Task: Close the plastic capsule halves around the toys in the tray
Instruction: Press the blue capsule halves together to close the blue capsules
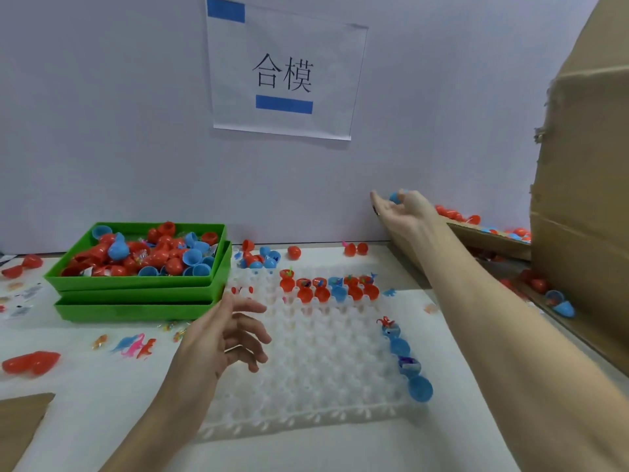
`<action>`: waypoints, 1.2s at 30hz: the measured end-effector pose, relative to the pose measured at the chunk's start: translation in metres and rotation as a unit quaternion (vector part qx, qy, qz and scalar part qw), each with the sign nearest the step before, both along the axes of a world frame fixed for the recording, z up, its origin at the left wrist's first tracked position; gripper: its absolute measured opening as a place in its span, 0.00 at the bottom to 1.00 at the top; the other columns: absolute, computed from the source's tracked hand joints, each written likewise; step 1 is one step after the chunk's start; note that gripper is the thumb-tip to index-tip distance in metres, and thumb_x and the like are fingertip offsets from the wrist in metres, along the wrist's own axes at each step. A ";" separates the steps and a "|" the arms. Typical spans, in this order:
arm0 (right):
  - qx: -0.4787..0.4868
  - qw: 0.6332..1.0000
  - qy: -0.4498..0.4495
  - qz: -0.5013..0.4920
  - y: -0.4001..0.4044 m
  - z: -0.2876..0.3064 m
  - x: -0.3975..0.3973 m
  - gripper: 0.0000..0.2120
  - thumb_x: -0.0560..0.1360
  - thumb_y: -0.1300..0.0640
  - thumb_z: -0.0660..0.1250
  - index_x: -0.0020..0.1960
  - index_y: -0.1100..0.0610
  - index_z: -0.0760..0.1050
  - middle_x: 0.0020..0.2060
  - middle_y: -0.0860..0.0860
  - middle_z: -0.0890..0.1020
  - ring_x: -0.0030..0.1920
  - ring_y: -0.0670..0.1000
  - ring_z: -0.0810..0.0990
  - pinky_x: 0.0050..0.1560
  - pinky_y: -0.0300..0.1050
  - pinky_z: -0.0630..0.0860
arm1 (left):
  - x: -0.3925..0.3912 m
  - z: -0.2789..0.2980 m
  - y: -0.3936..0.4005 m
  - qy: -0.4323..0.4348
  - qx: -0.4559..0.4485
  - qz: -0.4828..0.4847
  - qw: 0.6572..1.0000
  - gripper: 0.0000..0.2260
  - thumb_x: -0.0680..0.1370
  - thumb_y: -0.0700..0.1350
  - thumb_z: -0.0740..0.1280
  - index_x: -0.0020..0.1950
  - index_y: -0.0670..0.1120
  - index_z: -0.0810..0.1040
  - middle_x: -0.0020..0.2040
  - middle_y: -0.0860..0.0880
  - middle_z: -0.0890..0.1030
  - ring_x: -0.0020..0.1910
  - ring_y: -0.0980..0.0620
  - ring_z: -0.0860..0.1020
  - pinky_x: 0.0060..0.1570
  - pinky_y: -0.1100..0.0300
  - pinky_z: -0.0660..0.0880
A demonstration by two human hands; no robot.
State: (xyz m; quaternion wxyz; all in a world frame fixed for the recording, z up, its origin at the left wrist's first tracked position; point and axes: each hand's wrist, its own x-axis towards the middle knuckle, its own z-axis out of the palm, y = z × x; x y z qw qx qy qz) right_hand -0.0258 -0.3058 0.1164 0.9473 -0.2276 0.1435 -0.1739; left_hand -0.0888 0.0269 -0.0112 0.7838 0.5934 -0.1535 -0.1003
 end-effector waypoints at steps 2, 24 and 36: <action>-0.062 0.997 0.034 0.014 -0.003 -0.017 -0.002 0.22 0.87 0.65 0.51 0.80 0.67 0.57 0.78 0.66 0.62 0.77 0.63 0.65 0.75 0.50 0.67 | 0.001 0.002 0.001 -0.004 0.011 -0.003 1.000 0.23 0.82 0.57 0.59 0.49 0.42 0.86 0.40 0.33 0.81 0.34 0.39 0.80 0.30 0.55 0.78; -0.817 0.489 0.265 0.150 0.017 -0.091 -0.133 0.09 0.80 0.53 0.70 0.59 0.45 0.81 0.44 0.42 0.79 0.43 0.46 0.79 0.40 0.34 0.74 | -0.006 -0.004 -0.010 -0.051 0.122 -0.042 0.990 0.21 0.82 0.54 0.60 0.42 0.43 0.86 0.38 0.37 0.83 0.34 0.44 0.81 0.33 0.59 0.78; -0.824 0.456 0.280 0.188 0.018 -0.090 -0.135 0.12 0.78 0.55 0.72 0.60 0.47 0.76 0.46 0.45 0.78 0.44 0.46 0.80 0.36 0.30 0.73 | -0.007 -0.002 -0.008 -0.037 0.137 -0.051 0.989 0.22 0.82 0.55 0.59 0.42 0.43 0.87 0.38 0.38 0.84 0.35 0.45 0.82 0.35 0.60 0.79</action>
